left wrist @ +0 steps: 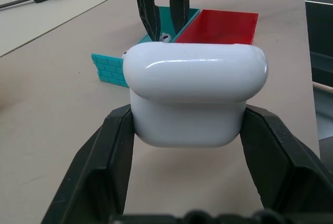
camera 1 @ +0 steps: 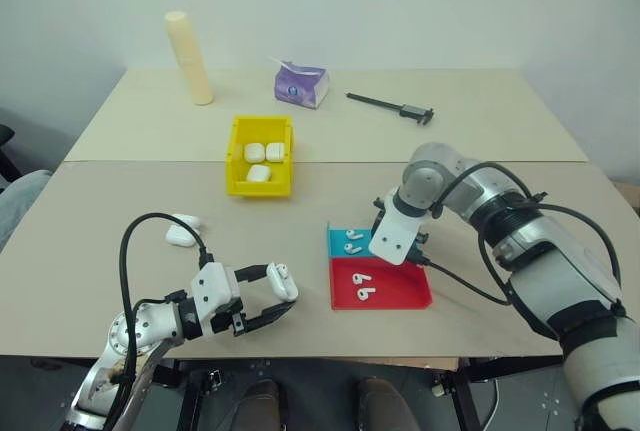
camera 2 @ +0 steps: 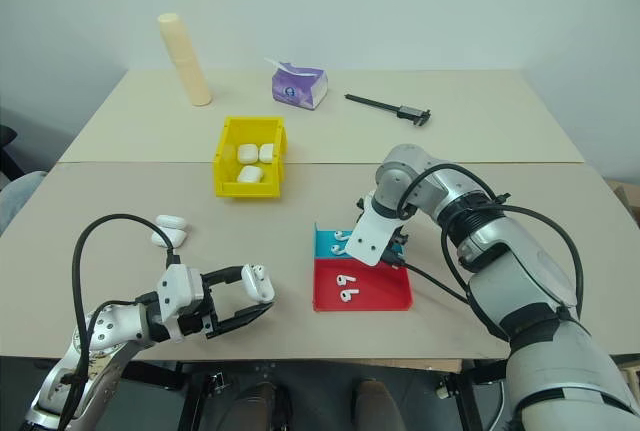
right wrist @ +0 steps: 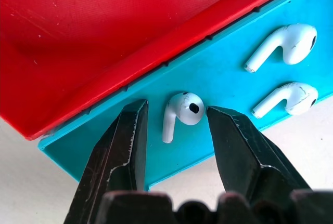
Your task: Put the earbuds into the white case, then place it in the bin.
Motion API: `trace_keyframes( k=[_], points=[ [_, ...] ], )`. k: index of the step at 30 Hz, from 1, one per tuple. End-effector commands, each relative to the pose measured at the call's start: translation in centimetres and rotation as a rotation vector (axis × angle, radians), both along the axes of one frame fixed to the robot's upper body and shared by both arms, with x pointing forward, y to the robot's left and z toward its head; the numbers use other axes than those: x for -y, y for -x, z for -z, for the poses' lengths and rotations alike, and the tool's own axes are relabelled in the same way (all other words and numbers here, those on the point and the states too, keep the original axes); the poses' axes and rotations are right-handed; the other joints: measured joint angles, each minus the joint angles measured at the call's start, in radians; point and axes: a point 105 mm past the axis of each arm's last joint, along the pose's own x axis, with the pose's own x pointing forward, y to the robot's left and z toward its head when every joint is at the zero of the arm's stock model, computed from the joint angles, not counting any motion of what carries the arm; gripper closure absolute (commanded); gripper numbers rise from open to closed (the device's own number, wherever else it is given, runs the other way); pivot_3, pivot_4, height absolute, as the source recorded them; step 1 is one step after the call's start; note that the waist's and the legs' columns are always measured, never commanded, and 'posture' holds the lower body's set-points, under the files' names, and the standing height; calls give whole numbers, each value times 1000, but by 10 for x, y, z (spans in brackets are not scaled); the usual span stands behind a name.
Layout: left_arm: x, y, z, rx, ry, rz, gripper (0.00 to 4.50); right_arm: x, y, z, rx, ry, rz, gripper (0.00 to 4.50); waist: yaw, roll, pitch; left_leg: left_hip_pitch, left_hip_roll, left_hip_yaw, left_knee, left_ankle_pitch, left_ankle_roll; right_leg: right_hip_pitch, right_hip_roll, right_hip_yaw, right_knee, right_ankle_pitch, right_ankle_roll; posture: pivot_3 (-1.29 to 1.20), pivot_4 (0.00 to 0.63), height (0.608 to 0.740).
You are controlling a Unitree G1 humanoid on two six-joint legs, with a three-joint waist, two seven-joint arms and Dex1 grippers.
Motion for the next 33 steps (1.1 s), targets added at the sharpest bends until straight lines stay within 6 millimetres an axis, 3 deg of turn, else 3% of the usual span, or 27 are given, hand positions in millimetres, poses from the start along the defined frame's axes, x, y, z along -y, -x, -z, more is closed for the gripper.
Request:
trace_keyframes(
  k=[1, 3, 19, 22, 27, 31, 33],
  points=[
    [4, 1, -10, 48, -2, 20, 1726, 0, 2, 2, -4, 1, -5, 2634, 0, 0, 0, 0, 0, 0, 0, 0, 0, 0, 0, 0, 0, 0, 0, 0, 150, 740],
    [5, 2, -10, 48, -2, 23, 1726, 1, 3, 2, -14, 3, -9, 3134, -1, 0, 0, 0, 0, 0, 0, 0, 0, 0, 0, 0, 0, 0, 0, 0, 150, 740],
    [5, -1, -11, 56, 0, 17, 1726, 4, 3, 3, 2, 2, -2, 3134, 0, 0, 0, 1, 0, 0, 0, 0, 0, 1, 0, 0, 0, 0, 0, 0, 150, 740],
    [5, -1, -11, 56, 1, 20, 1726, 4, 5, 4, -2, 1, -5, 3665, -1, 0, 0, 1, 0, 0, 0, 0, 0, 1, 0, 0, 0, 0, 0, 0, 150, 740],
    [5, -2, -11, 54, 0, 15, 1726, 4, 5, 4, 5, -14, 7, 3665, 1, 0, 0, 1, 0, 0, 0, 0, 0, 1, 0, 0, 0, 0, 0, 0, 150, 740],
    [6, -3, -15, 61, 16, 15, 1726, 1, 4, -7, 7, -84, 49, 3665, 0, 0, 0, 1, 0, 0, 0, 0, 0, 1, 0, 0, 0, 0, 0, 0, 150, 740],
    [7, -6, -27, 79, 49, 16, 1726, -2, 0, -29, 29, -215, 111, 3665, 2, 0, 0, 1, 0, 0, 0, 0, 0, 1, 0, 0, 0, 0, 0, 0, 150, 740]
  ],
)
